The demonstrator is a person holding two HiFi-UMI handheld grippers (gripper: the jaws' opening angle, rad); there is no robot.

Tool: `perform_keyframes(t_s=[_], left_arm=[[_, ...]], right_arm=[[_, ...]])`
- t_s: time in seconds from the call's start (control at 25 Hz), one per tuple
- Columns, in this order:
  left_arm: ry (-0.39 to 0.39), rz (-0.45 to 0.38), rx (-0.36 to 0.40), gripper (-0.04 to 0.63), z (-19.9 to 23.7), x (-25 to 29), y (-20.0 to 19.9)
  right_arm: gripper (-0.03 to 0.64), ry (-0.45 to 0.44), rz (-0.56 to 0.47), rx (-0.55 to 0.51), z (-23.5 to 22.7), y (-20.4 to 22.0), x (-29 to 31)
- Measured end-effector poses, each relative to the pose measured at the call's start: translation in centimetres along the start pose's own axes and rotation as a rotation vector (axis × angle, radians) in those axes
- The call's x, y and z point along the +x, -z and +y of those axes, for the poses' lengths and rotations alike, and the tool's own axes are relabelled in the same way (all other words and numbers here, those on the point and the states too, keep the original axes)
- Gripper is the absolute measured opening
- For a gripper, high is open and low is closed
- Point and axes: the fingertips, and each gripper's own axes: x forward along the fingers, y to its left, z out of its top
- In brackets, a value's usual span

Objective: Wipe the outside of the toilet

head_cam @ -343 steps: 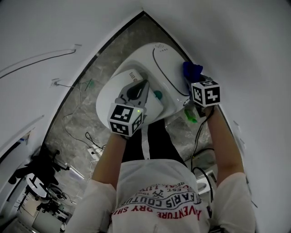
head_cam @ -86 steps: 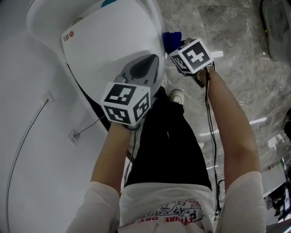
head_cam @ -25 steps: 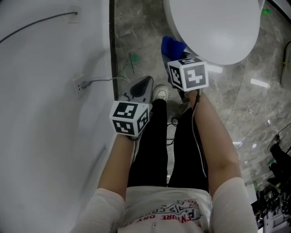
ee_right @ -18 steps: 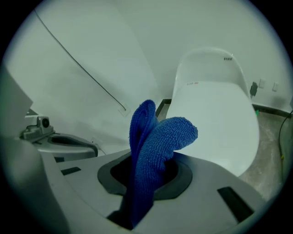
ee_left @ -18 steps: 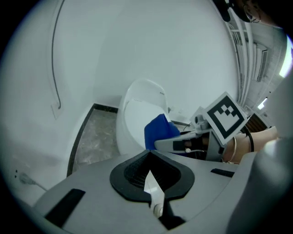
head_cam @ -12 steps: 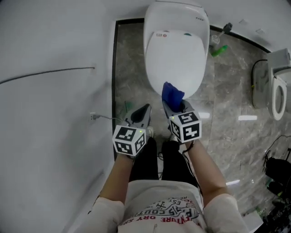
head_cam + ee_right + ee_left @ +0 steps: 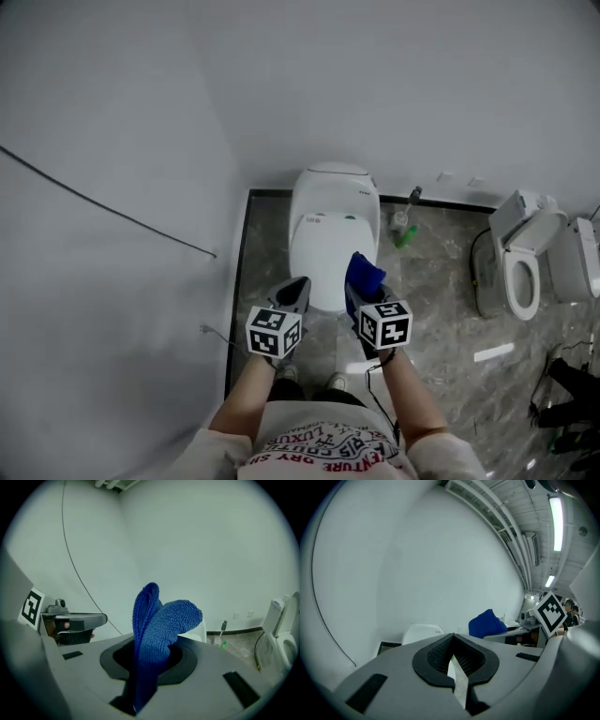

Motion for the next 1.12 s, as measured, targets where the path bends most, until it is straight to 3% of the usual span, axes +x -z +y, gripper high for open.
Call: perform_keyframes(t_s=[0.28, 0.64, 0.92, 1.12], left_arm=[[0.009, -0.157, 0.14, 0.008, -4.1, -5.3, -10.8], [0.021, -0.336, 0.334, 0.008, -8.5, -10.9, -18.9], [0.014, -0.342, 0.31, 0.008, -7.6, -11.9, -19.3], [0.006, -0.351, 0.299, 0.008, -7.3, -11.6, -19.7]], right_arm=[[0.072, 0.026, -0.214, -0.102, 1.7, -8.9, -8.4], [0.072, 0.051, -0.385, -0.118, 4.1, -13.8, -14.0], [0.072, 0.089, -0.455, -0.237, 5.5, -15.7, -16.2], [0.072, 0.079, -0.44, -0.238, 5.3, -15.6, -15.6]])
